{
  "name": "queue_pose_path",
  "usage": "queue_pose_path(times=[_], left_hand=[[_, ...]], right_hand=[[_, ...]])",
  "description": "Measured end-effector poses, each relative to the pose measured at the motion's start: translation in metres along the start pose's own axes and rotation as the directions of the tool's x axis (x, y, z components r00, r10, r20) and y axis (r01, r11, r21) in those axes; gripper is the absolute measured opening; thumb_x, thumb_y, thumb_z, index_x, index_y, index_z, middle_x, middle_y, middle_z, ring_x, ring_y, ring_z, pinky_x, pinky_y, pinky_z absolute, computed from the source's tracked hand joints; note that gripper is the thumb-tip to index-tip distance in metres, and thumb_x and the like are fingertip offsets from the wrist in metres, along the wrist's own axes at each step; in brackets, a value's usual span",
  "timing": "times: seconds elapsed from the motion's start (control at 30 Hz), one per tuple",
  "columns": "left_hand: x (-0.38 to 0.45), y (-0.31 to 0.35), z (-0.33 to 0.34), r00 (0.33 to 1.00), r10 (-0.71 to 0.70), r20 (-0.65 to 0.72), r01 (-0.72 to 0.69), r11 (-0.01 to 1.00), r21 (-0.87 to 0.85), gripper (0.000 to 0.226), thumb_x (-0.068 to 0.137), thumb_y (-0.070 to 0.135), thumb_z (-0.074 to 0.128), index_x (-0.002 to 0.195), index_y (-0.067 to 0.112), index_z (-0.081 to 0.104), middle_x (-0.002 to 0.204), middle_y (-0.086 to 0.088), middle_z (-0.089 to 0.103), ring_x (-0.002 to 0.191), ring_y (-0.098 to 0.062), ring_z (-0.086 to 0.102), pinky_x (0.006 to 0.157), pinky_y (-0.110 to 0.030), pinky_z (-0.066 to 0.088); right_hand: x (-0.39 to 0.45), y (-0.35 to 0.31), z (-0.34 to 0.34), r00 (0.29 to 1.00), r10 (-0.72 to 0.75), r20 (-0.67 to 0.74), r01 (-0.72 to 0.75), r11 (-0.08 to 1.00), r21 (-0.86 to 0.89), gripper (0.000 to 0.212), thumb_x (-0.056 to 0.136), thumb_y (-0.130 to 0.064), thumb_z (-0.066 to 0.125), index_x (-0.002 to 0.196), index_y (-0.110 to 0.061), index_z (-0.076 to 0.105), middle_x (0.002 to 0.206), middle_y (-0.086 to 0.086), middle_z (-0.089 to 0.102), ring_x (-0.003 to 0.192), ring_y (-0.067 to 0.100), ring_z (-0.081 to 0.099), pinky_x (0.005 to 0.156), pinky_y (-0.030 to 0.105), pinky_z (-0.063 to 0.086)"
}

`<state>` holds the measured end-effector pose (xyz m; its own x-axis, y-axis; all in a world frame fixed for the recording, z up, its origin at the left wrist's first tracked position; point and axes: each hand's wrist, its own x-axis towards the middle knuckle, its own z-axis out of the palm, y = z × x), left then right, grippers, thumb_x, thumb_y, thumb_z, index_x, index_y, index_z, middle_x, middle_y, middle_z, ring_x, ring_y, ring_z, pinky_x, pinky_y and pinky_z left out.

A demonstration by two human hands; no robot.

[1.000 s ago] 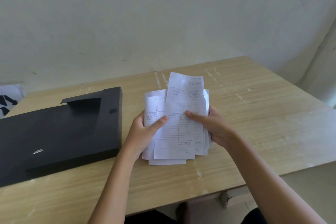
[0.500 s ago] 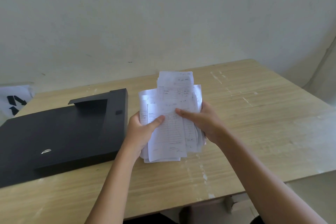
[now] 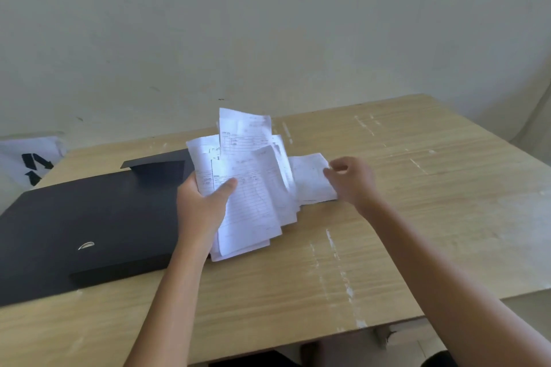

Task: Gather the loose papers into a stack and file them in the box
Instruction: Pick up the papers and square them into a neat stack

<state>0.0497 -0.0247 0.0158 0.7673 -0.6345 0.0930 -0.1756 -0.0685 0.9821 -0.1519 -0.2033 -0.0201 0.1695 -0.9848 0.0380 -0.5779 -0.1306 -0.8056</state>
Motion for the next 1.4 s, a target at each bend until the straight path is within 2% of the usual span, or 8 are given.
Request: queue_pose_path(times=[0.1,0.23,0.43,0.7,0.93,1.13,1.27,1.4], left_hand=[[0.004,-0.004,-0.004,0.999,-0.027,-0.022,0.028,0.999,0.043,0.019,0.084,0.019,0.083,0.098,0.026,0.072,0.099,0.008,0.078,0.096,-0.018,0.075,0.085,-0.044,0.062],[0.006,-0.005,-0.005,0.996,-0.081,-0.032,0.083,0.996,0.042,0.021,0.083,0.016,0.084,0.1,0.022,0.073,0.1,0.005,0.078,0.097,-0.021,0.075,0.085,-0.045,0.062],[0.004,-0.006,-0.007,0.993,-0.111,-0.033,0.112,0.993,0.024,0.022,0.085,0.014,0.083,0.102,0.022,0.071,0.102,0.004,0.076,0.098,-0.022,0.073,0.086,-0.046,0.06],[0.002,-0.011,-0.014,0.989,-0.144,-0.04,0.144,0.989,0.009,0.022,0.086,0.013,0.083,0.102,0.02,0.07,0.104,0.002,0.075,0.1,-0.023,0.072,0.086,-0.045,0.06],[0.003,-0.015,-0.02,0.982,-0.186,-0.043,0.184,0.982,-0.039,0.025,0.085,0.011,0.084,0.105,0.017,0.071,0.105,0.0,0.076,0.099,-0.023,0.072,0.083,-0.043,0.06],[0.003,-0.019,-0.019,0.984,-0.178,-0.028,0.178,0.984,-0.02,0.023,0.086,0.013,0.083,0.103,0.021,0.07,0.105,0.001,0.076,0.099,-0.023,0.072,0.089,-0.046,0.06],[0.003,-0.02,-0.019,0.986,-0.163,-0.027,0.163,0.987,-0.012,0.021,0.086,0.013,0.083,0.099,0.023,0.07,0.102,0.003,0.076,0.097,-0.021,0.072,0.089,-0.046,0.06],[0.003,-0.021,-0.019,0.987,-0.155,-0.032,0.155,0.988,-0.006,0.021,0.085,0.013,0.083,0.094,0.026,0.069,0.1,0.004,0.076,0.095,-0.019,0.072,0.088,-0.045,0.06]], right_hand=[[-0.007,0.011,0.015,1.0,0.009,0.024,0.0,0.938,-0.346,0.058,0.085,-0.054,0.061,0.11,-0.001,0.064,0.117,0.016,0.062,0.116,0.035,0.051,0.099,0.038,0.036],[-0.013,0.007,0.022,0.999,-0.054,-0.004,0.046,0.888,-0.458,0.051,0.083,-0.056,0.066,0.097,-0.007,0.062,0.114,0.015,0.053,0.112,0.035,0.044,0.094,0.038,0.038],[-0.004,0.001,0.024,1.0,0.007,0.008,-0.003,0.895,-0.447,0.042,0.082,-0.047,0.073,0.098,-0.012,0.057,0.117,0.015,0.058,0.117,0.035,0.046,0.079,0.032,0.024],[-0.001,-0.015,0.023,0.984,0.175,0.036,-0.151,0.922,-0.355,0.05,0.082,-0.037,0.078,0.116,-0.009,0.055,0.125,0.012,0.058,0.129,0.036,0.04,0.097,0.041,0.044],[0.0,-0.027,0.023,0.964,0.261,0.041,-0.237,0.923,-0.304,0.051,0.081,-0.031,0.08,0.12,-0.011,0.054,0.132,0.011,0.053,0.131,0.034,0.038,0.102,0.042,0.038],[0.001,-0.033,0.027,0.951,0.302,0.064,-0.276,0.925,-0.259,0.036,0.082,-0.018,0.077,0.097,-0.017,0.045,0.119,0.006,0.057,0.13,0.031,0.038,0.097,0.038,0.037],[0.001,-0.034,0.029,0.95,0.307,0.06,-0.282,0.923,-0.261,0.032,0.087,-0.015,0.071,0.096,-0.016,0.041,0.099,0.003,0.043,0.131,0.031,0.038,0.094,0.036,0.036],[0.007,-0.031,0.033,0.949,0.3,0.101,-0.261,0.922,-0.288,0.026,0.087,-0.017,0.069,0.102,-0.017,0.048,0.107,0.005,0.053,0.127,0.03,0.039,0.092,0.036,0.038]])
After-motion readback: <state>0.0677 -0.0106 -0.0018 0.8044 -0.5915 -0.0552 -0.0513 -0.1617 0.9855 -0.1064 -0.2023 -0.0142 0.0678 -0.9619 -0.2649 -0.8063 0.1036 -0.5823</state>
